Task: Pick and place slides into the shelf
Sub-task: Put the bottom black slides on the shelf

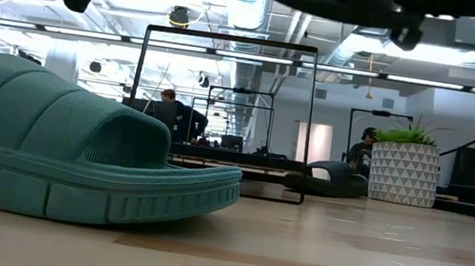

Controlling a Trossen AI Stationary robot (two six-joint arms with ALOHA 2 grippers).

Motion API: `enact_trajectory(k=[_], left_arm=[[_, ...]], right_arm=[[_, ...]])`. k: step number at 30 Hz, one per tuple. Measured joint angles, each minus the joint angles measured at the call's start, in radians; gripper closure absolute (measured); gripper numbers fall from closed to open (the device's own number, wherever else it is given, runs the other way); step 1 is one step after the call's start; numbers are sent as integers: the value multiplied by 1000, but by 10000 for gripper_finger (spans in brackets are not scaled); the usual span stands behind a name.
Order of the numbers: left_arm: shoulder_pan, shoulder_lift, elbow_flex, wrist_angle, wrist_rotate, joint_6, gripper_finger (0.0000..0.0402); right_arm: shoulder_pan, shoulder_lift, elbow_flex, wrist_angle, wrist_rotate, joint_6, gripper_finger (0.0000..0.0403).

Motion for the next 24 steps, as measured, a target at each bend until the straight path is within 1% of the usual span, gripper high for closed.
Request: enact_trajectory(k=[3, 7, 9, 16, 20, 24], left_arm=[[0, 0, 0, 0, 0, 8, 395], [0, 0, 0, -17, 0, 7, 395], [0, 0, 0, -26, 0, 7, 395], [0, 0, 1, -25, 1, 7, 395], [0, 0, 1, -29, 1, 7, 395], [0, 0, 1, -46, 1, 3, 395]], right_arm=[[24, 52, 0, 148, 36, 153, 403], [66, 153, 0, 260, 90, 287, 403], [85, 209, 0, 296, 110, 327, 403], [133, 410, -1, 454, 119, 431, 403], [127, 496, -1, 592, 125, 510, 403], [106, 556, -1, 706, 128, 579, 403]])
